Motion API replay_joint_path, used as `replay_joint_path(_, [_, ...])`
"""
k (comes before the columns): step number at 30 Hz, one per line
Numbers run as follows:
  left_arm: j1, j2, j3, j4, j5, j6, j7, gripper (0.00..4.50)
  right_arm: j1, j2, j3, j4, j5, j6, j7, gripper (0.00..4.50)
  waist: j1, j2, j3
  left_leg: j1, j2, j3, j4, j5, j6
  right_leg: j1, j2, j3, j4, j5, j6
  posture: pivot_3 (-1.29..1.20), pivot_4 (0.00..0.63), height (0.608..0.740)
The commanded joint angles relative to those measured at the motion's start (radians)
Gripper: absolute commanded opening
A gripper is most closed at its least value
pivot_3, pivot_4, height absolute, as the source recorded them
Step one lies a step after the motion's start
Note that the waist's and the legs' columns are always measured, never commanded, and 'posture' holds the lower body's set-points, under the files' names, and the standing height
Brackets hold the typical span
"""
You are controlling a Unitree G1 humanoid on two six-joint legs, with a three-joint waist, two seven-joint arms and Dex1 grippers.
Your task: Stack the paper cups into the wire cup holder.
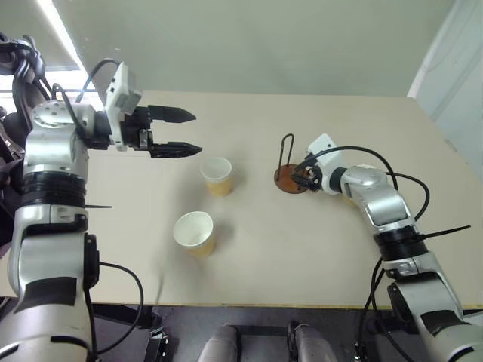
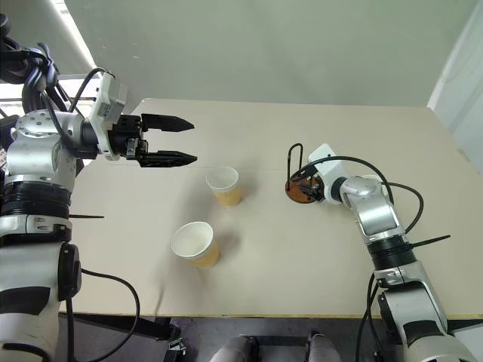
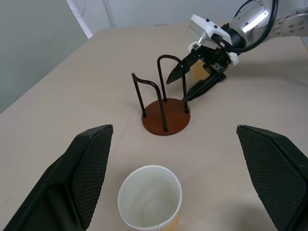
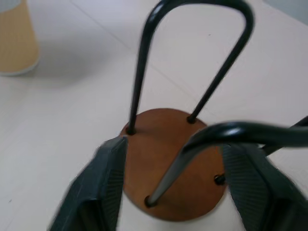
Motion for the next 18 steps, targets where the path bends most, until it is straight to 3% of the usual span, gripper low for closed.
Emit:
replay_joint_path(1, [-0.031,0.008,0.010,-0.007,-0.001,-0.015,-0.014,4.44,-0.029,0.005,-0.038,-0.007,0.015,-0.014,-0.013,1.57,0.000,0.000,0.000,0.000,0.000,0.000,0.000,0.000,0.000,0.000,0.000,0.000,0.000,0.000,0.000,0.00,0.150,0.740])
replay_joint_path(5, [-0.035,0.005,0.008,0.001,0.002,-0.019,-0.016,4.44,-0.030,-0.001,-0.037,-0.002,0.021,-0.010,0.011,0.10,-0.001,0.000,0.000,0.000,0.000,0.000,0.000,0.000,0.000,0.000,0.000,0.000,0.000,0.000,0.000,0.00,0.150,0.740])
replay_joint_path(18, [-0.056,0.004,0.005,0.026,0.018,-0.027,-0.027,4.44,-0.035,-0.072,0.011,0.003,0.065,-0.035,0.239,0.03,-0.001,0.000,0.000,0.000,0.000,0.000,0.000,0.000,0.000,-0.001,0.000,0.000,0.000,0.000,0.000,0.00,0.150,0.740])
